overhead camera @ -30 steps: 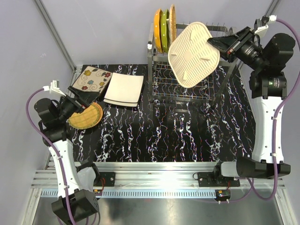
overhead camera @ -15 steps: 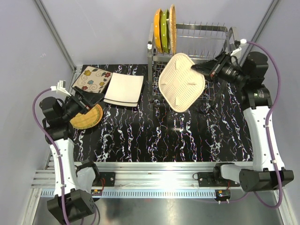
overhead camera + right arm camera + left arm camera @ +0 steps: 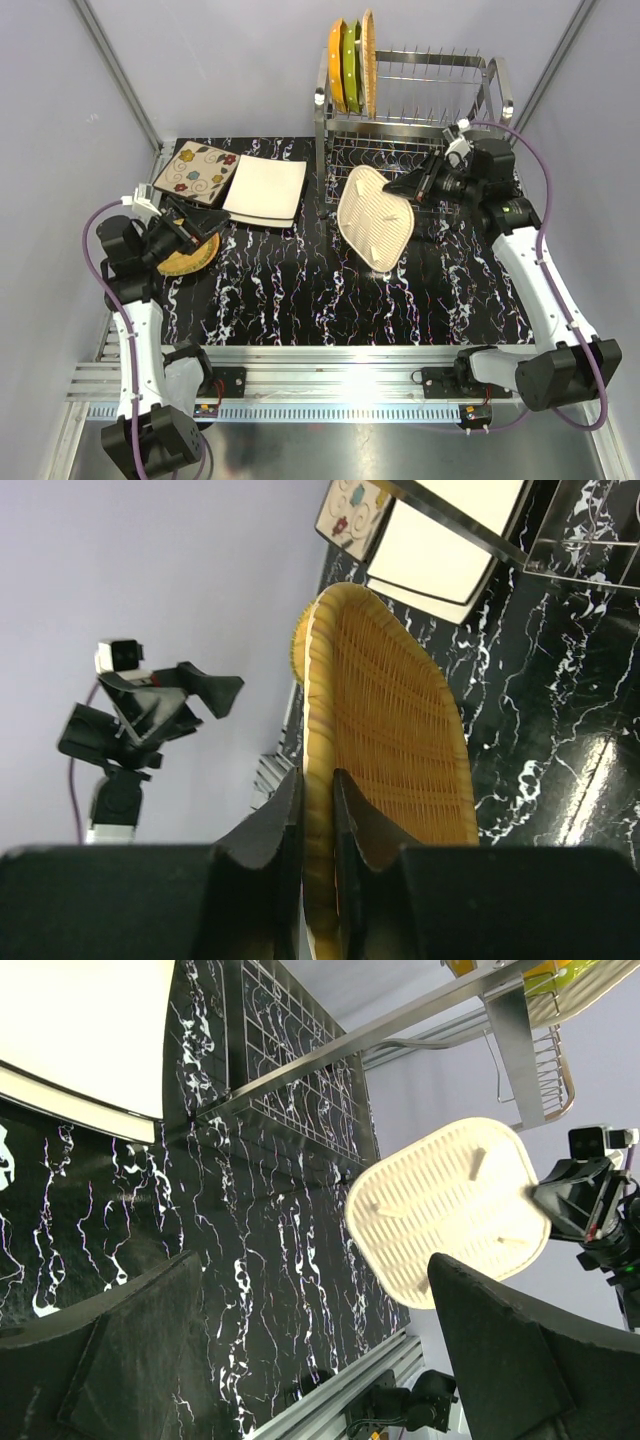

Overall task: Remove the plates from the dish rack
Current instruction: Place the plate on the table

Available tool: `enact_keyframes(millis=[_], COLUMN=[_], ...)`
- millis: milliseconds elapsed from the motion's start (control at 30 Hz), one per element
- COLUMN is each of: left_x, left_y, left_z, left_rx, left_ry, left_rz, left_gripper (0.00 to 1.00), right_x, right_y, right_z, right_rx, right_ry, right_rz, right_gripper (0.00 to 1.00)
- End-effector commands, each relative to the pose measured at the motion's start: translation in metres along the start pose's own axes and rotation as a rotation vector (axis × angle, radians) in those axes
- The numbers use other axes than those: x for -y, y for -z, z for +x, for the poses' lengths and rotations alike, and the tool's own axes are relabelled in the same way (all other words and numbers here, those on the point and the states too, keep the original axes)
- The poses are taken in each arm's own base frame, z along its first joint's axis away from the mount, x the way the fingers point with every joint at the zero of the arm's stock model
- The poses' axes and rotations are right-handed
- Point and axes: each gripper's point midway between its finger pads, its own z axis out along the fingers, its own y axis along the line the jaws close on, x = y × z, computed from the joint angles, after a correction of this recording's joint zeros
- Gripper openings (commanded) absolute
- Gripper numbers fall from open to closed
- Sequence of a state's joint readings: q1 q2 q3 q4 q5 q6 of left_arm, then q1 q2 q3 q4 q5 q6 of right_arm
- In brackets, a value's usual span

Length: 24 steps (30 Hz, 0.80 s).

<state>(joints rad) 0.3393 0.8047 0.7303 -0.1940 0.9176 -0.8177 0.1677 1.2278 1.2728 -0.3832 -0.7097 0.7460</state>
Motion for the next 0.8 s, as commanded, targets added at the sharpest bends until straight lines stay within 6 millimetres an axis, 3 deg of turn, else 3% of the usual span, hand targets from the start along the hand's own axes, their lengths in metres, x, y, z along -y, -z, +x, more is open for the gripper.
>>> enact_keyframes(millis=[0, 367, 767], left_x=[0.006, -0.001, -0.007], left_y=[0.001, 0.000, 0.001], left_z=[0.006, 0.012, 0.018], left_rx=[-0.020, -0.029, -0.026], left_ry=[0.000, 0.020, 0.028], left_rz=[0.028, 0.020, 0.007], left_gripper=[0.99, 0.99, 0.99], right_x=[-0.012, 0.024, 0.039], right_y=[-0.008, -0.052, -0.101], right_z=[-0.007, 0.024, 0.074], right_rx=[0.045, -0.029, -0.118], right_ry=[0.169, 0.332, 0.593], right_rz=[-0.062, -0.006, 0.007], right_gripper=[0.00, 0.00, 0.00])
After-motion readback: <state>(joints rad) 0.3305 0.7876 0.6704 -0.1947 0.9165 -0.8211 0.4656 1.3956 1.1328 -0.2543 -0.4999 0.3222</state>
